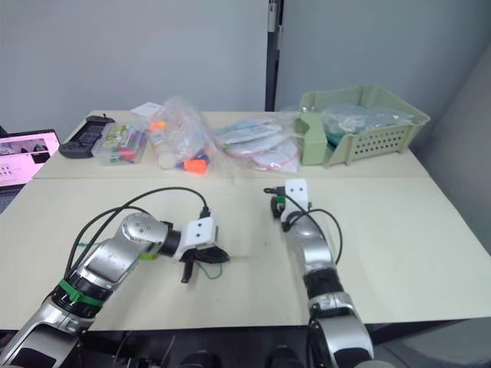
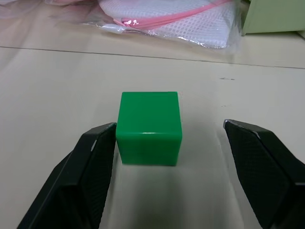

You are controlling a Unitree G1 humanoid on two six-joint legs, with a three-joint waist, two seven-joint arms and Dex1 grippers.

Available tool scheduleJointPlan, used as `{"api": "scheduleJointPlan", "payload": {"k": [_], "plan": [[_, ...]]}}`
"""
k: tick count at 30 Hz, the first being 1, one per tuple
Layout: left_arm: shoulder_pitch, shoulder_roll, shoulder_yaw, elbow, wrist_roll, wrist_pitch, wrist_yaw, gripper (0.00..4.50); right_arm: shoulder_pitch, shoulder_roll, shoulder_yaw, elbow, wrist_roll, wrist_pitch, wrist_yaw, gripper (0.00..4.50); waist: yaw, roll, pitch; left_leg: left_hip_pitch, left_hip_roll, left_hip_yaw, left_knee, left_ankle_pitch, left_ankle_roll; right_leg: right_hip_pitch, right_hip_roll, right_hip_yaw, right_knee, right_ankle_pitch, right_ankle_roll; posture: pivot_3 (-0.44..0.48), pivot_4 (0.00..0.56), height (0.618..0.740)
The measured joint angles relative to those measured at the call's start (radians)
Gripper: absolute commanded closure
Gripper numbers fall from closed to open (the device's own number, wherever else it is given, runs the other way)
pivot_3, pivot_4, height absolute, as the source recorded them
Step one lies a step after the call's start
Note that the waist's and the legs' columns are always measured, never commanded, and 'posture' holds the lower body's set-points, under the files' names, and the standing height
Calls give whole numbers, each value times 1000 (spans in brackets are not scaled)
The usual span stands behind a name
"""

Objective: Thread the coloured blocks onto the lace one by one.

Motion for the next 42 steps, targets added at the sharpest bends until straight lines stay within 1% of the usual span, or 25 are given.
{"api": "scheduleJointPlan", "payload": {"k": [2, 4, 8, 9, 13, 15, 18, 20, 24, 25, 26, 29, 31, 38, 40, 42], "plan": [[1, 1, 0, -2, -5, 2, 1, 4500, -22, 10, -1, 55, 0, -37, 2, 1269, -1, 0, 0, 1, 0, 0, -1, 0, 0, 0, 0, 0, 0, 0, 0, 0, 150, 740], [1, 2, 0, -2, -8, 2, 2, 4500, -34, 12, -2, 84, 0, -67, 3, 1988, -2, 0, 0, 1, 0, 0, -2, 0, 0, 0, 0, 0, 0, 0, -1, 0, 150, 740], [1, 7, 0, -2, -12, 4, 4, 4500, -32, 12, -3, 97, 0, -97, 12, 3284, -1, 0, 0, 1, 0, -1, -2, 0, 0, 0, -1, 0, 0, 0, 0, 0, 150, 740], [1, 7, 0, -2, -12, 4, 4, 4500, -25, 12, -3, 89, 1, -98, 13, 3319, 0, 0, 0, 1, 0, -1, -2, 0, 0, 0, 0, 0, 0, 0, 0, 0, 150, 740], [3, 9, 0, -3, -12, 4, 5, 4500, 62, 17, -1, -34, 3, -81, 12, 3319, 0, 0, 0, 1, 0, -2, -2, 0, 0, 0, 0, 0, 0, 0, 0, 0, 150, 740], [7, 12, -1, -5, -13, 4, 5, 4500, 163, 35, 10, -205, 6, -29, 10, 3319, 2, 0, 0, 1, 0, -3, -3, 0, 0, -1, 0, 0, 1, 0, 0, 0, 150, 740], [15, 15, 0, -2, -13, 3, 8, 4500, 390, 57, 77, -559, 5, 110, 8, 3319, 5, 1, 0, -1, 0, -5, -3, 0, 0, -2, -1, 0, 2, 0, 0, 0, 150, 740], [15, 12, -1, -2, -14, 2, 10, 4500, 517, 68, 125, -754, 0, 206, 0, 3319, 5, 1, 0, -1, 0, -6, -3, 0, 0, -2, -1, 1, 2, 0, 0, 0, 150, 740], [15, 11, -1, 0, -14, 0, 12, 4500, 731, 66, 220, -1086, -15, 370, -19, 3319, 5, 1, 0, 1, 0, -5, -3, 0, 0, 0, 0, 0, -2, 0, 0, 0, 150, 740], [15, 11, -1, 1, -14, 0, 12, 4500, 760, 64, 233, -1136, -18, 405, -24, 3319, 5, 1, 0, 1, 1, -4, -2, 0, -1, 0, 0, 0, -3, 0, 0, 0, 150, 740], [15, 11, -1, 1, -14, -1, 12, 4500, 785, 63, 240, -1179, -22, 439, -30, 3319, 5, 1, 0, 1, 1, -3, -2, 1, -1, 0, 0, 0, -3, 0, 0, 0, 150, 740], [15, 12, -1, 1, -14, -2, 9, 4500, 832, 57, 254, -1235, -20, 508, -28, 3319, 5, 1, 0, 1, 1, -1, -2, 1, -2, 1, 1, 0, -3, -1, 1, 0, 150, 740], [15, 12, -1, 1, -14, -3, 5, 4500, 865, 60, 266, -1237, -5, 542, -19, 3319, 5, 1, 0, 1, 1, 0, -2, 1, -2, 0, 1, 0, -3, -1, 1, 0, 150, 740], [15, 16, -1, 1, -14, -3, 1, 4500, 883, 73, 273, -1231, 6, 553, -6, 3319, 3, -1, -2, 4, 2, 1, -3, 1, -2, 2, 2, 0, -3, -1, 1, 0, 150, 740], [15, 16, -1, 1, -14, -3, 1, 4500, 891, 74, 275, -1229, 6, 541, -2, 2263, 3, -1, -2, 4, 2, 1, -3, 1, -2, 2, 2, 0, -4, -1, 1, 0, 150, 740], [15, 17, -1, 0, -14, -3, 1, 4500, 902, 52, 287, -1233, 7, 507, 23, 1524, 4, -1, -2, 3, 2, 1, -3, 1, -2, 2, 2, 0, -4, -1, 1, 0, 150, 740]]}}
